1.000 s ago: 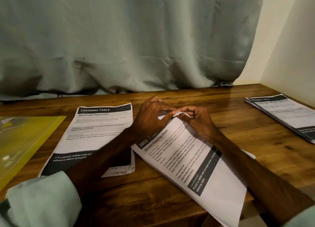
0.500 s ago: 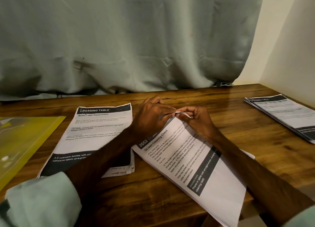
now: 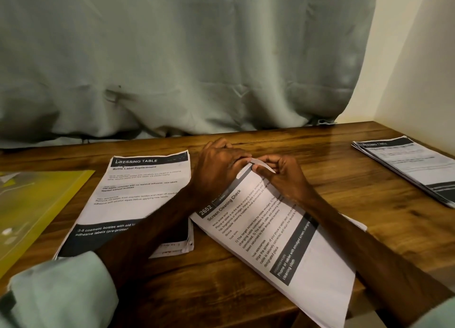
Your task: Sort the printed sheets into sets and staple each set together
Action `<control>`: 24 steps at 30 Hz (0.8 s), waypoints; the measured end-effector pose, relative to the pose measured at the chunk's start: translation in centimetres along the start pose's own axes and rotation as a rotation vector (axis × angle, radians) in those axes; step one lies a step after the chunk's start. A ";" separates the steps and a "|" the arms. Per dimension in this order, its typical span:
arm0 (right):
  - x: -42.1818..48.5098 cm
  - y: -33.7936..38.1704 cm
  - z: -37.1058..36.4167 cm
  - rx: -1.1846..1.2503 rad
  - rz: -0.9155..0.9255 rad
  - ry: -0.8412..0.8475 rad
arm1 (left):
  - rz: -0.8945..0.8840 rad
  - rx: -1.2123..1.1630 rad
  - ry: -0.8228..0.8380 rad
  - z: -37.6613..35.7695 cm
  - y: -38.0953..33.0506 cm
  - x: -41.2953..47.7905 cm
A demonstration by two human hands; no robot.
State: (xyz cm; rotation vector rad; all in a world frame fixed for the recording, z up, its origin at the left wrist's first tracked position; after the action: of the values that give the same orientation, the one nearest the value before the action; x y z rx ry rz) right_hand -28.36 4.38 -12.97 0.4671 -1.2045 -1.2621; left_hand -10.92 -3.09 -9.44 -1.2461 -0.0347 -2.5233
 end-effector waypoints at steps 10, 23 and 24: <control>-0.3 0.9 -0.5 0.060 0.024 0.041 | 0.323 -0.141 0.094 -0.7 1.6 0.5; 0.0 0.8 0.1 0.093 0.016 -0.029 | 0.407 -0.375 0.184 -0.9 1.3 0.2; 0.0 0.8 0.3 0.102 0.006 -0.042 | 0.426 -0.399 0.196 -0.9 1.4 0.2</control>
State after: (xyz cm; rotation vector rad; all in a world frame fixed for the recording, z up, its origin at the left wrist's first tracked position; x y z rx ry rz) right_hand -28.23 4.71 -12.22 0.5132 -1.3089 -1.2151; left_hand -11.33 -4.58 -10.04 -0.9915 0.7319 -2.3160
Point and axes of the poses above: each hand's wrist, its own x-axis towards the middle knuckle, its own z-axis out of the back of the hand, y = z × x, the point moved 3 cm from there along x, towards the middle knuckle, and after that the axes turned 4 degrees about y, right-handed, at the moved point
